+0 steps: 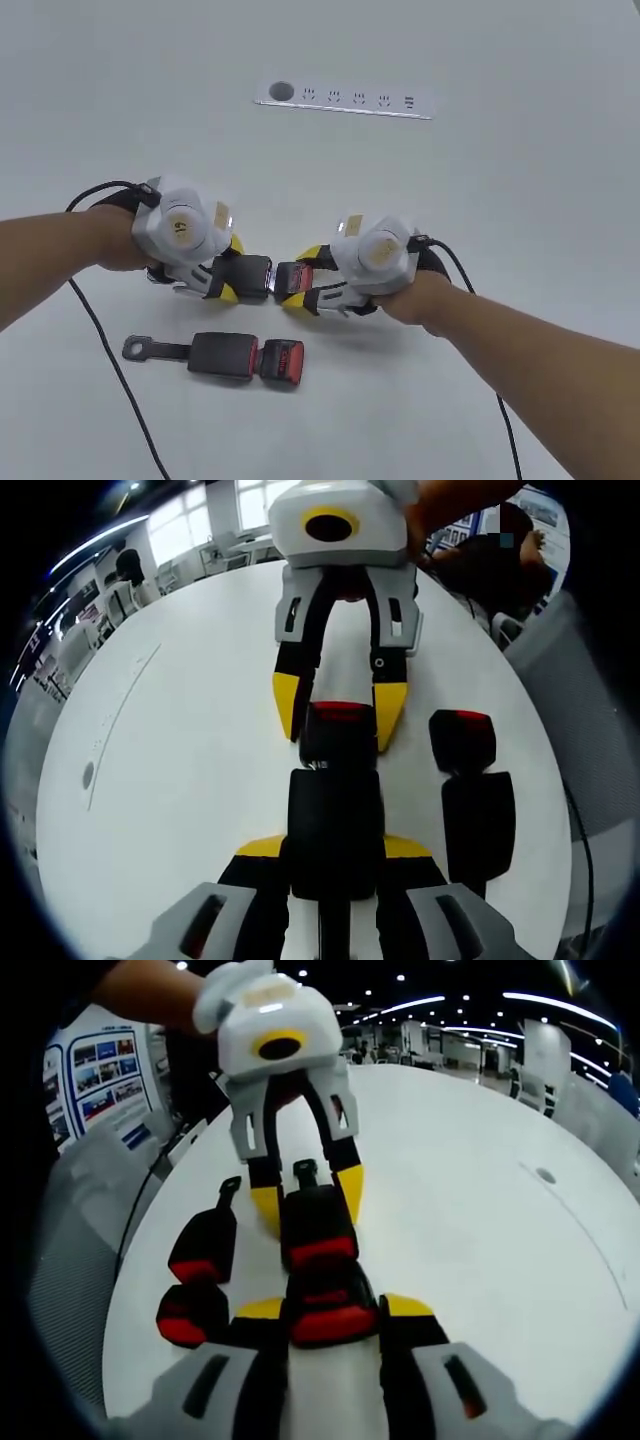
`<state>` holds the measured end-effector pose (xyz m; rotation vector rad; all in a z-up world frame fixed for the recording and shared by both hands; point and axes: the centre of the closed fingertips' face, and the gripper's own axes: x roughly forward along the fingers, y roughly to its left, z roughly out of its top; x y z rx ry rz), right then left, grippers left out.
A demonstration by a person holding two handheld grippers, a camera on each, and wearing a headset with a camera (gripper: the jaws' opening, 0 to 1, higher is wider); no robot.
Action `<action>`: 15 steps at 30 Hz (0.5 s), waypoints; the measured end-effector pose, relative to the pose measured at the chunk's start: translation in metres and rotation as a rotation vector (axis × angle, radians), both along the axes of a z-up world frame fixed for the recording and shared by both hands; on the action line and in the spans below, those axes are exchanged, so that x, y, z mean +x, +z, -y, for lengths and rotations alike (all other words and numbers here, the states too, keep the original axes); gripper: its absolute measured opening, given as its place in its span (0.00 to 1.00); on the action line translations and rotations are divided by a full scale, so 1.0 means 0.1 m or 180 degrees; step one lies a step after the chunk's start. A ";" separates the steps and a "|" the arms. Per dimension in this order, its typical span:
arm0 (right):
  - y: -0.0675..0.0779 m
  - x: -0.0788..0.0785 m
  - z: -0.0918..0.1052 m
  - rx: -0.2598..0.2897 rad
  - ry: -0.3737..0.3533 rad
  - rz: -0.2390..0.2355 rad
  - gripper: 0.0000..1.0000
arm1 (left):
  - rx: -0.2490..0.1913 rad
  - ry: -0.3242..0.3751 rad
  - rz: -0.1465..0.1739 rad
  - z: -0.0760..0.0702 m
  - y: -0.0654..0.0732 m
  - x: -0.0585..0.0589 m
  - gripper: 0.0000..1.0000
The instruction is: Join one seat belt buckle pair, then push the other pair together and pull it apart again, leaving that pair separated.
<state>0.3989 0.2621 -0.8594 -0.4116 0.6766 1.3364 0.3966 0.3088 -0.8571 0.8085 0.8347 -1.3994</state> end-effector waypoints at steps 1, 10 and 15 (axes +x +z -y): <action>0.00 0.00 0.00 0.0000 0.0000 0.0004 0.35 | -0.0003 0.0002 -0.0001 0.00 0.00 0.00 0.34; 0.00 0.00 0.00 0.0026 0.0003 0.0020 0.35 | -0.0065 0.0018 -0.0006 -0.01 0.00 0.00 0.34; 0.00 0.00 0.00 0.0057 0.0011 0.0029 0.35 | -0.0135 0.0025 -0.0011 -0.01 0.01 0.00 0.34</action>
